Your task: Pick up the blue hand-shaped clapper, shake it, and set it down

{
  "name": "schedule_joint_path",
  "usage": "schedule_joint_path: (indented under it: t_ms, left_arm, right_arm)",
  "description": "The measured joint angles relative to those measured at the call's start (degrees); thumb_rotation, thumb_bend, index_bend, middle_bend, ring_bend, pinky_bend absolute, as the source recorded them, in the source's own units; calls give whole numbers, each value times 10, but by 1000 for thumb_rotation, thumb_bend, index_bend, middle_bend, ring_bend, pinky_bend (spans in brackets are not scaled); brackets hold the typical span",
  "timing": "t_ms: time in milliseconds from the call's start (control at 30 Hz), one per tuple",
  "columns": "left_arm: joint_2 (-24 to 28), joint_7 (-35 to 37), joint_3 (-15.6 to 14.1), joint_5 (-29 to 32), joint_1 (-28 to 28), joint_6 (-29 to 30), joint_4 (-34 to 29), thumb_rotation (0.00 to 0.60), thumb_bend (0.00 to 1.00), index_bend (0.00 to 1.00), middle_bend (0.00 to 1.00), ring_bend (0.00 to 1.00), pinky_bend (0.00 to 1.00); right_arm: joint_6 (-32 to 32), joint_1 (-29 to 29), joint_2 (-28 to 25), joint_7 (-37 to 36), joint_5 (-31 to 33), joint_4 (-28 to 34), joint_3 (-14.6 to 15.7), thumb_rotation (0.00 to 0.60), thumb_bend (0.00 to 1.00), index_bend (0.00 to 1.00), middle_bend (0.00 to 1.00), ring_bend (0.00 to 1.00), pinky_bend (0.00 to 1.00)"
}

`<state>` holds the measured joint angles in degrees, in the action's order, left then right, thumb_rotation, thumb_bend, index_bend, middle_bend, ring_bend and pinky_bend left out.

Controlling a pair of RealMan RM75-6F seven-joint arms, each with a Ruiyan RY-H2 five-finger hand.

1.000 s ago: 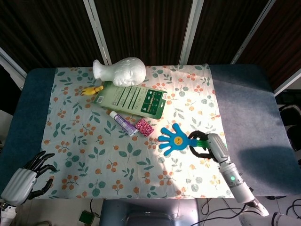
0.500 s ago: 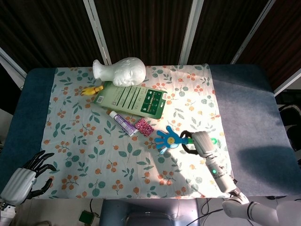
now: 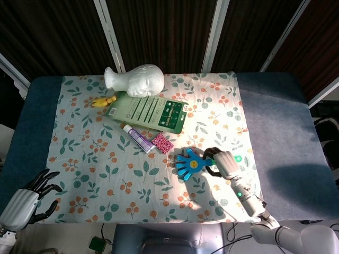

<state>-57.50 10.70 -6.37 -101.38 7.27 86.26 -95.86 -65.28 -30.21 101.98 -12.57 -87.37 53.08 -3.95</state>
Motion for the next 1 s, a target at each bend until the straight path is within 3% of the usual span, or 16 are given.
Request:
schedule_joint_path:
  t_ms: [100,200,300,567,833,1000]
  left_arm:
    - [0,-1,0,-1,0,0,0,600,431,398,128,52,265]
    - [0,-2,0,-1,0,0,0,600,431,398,128,52,265]
    - [0,-2,0,0,-1,1,0,600,431,399,128,52,265]
    - [0,-1,1,0,-1,2,1,600,432,399,128,52,265]
    - [-1,-4,2,3,0,-1,1,600,432,399,128,52,265]
    - [-1,-4,3,8,0,-4,0,600,432,402,128,52,266]
  right_arm:
    - [-4,3,-11,20,0,19,2,600,229,206,96,5,319]
    - [-3,6,-25,38,4,48,2,600,82,37,9,0,122]
    - [4,9,-45,63,11,84,3,600,21,0,0,0,1]
    - [-4,30,-118,144,28,214,7,600,1,0,0,0,0]
    - [-84,88,-225,255,44,392,13,600,0,0,0,0,0]
    - [-146,128,-274,327,46,451,22,600,0,0,0,0,0]
